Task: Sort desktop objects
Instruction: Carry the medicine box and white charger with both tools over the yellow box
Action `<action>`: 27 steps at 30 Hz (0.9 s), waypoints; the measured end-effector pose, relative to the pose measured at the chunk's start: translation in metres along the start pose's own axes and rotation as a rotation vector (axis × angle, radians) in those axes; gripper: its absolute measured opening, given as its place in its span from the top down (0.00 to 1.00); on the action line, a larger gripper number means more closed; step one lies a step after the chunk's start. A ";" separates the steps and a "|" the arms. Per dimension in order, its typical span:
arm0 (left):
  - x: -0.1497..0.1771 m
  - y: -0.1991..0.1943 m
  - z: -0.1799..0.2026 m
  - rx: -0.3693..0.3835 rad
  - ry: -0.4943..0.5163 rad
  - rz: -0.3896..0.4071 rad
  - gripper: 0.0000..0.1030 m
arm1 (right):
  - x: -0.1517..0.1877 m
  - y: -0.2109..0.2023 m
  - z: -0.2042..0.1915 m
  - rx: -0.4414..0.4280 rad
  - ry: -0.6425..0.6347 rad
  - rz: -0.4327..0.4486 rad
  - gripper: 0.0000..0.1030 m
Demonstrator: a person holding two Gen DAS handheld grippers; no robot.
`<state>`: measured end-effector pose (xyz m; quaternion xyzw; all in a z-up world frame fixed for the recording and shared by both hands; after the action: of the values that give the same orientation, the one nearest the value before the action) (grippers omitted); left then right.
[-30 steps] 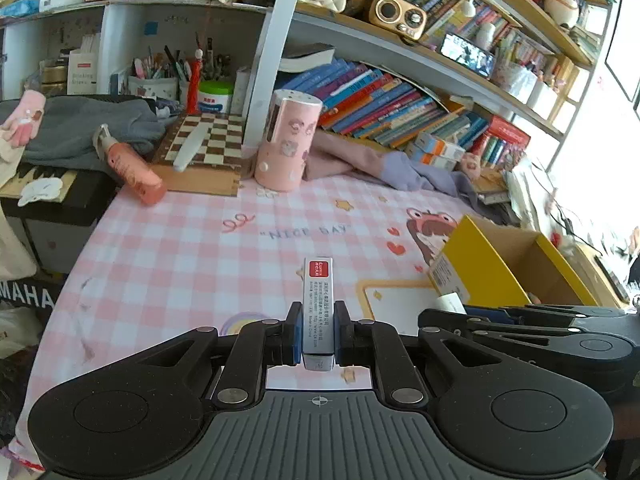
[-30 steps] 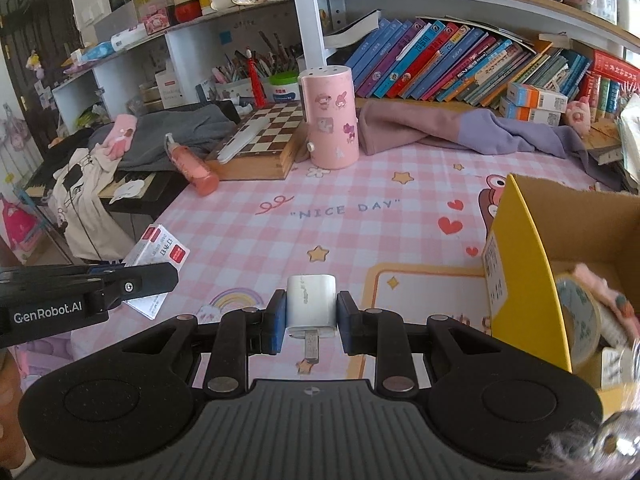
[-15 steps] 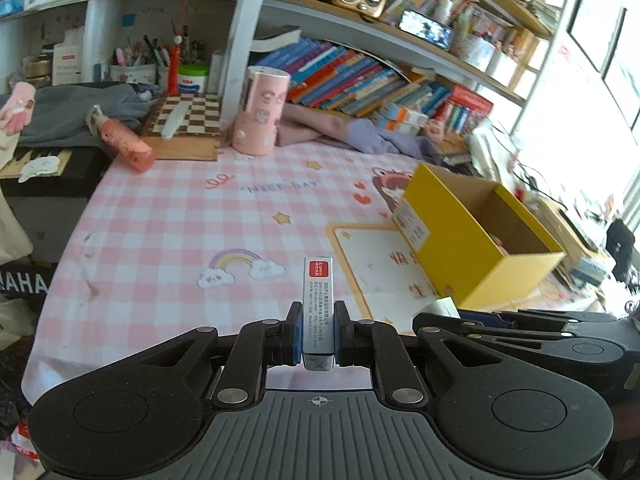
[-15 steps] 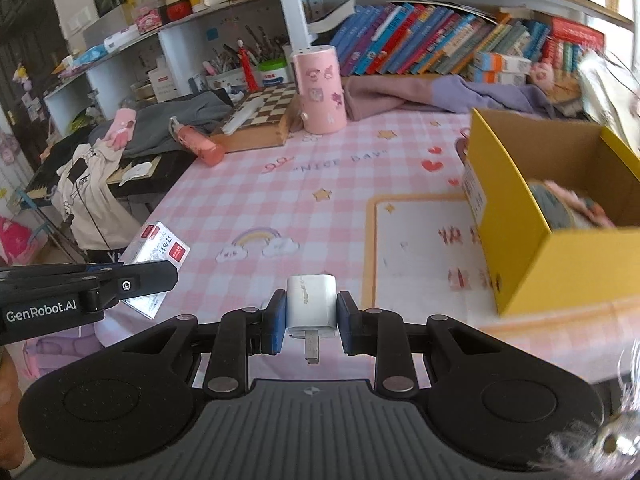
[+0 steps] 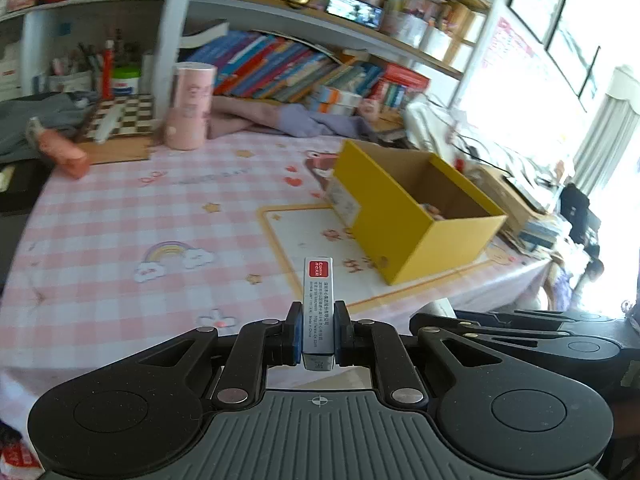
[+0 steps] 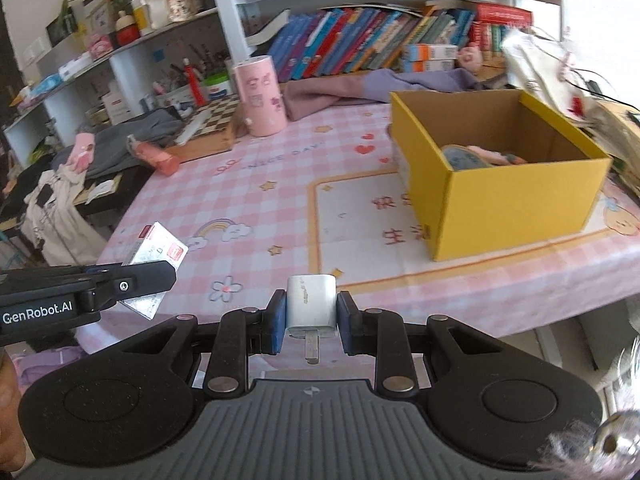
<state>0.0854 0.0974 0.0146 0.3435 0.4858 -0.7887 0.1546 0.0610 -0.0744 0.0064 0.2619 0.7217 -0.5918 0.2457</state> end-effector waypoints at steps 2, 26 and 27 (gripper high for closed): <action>0.000 0.003 0.007 0.022 0.012 -0.004 0.87 | 0.003 -0.004 0.006 0.019 0.013 0.000 0.77; -0.009 0.053 0.091 0.167 0.198 -0.085 0.87 | 0.020 -0.038 0.087 0.169 0.183 0.033 0.77; -0.010 0.055 0.093 0.168 0.200 -0.088 0.87 | 0.019 -0.038 0.090 0.169 0.185 0.034 0.77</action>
<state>0.0881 -0.0114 0.0122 0.4107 0.4456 -0.7944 0.0415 0.0253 -0.1677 0.0054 0.3477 0.6841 -0.6195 0.1651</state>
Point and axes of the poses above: each gripper's, at about its wrist camera, not at the fingertips, and y roughly the way its jaws point, z to its right, x to its underside, the point moved 3 cm from there along y, roughly the way its jaws point, and after that the axes turned 4 degrees about -z, right-handed, at the moved point
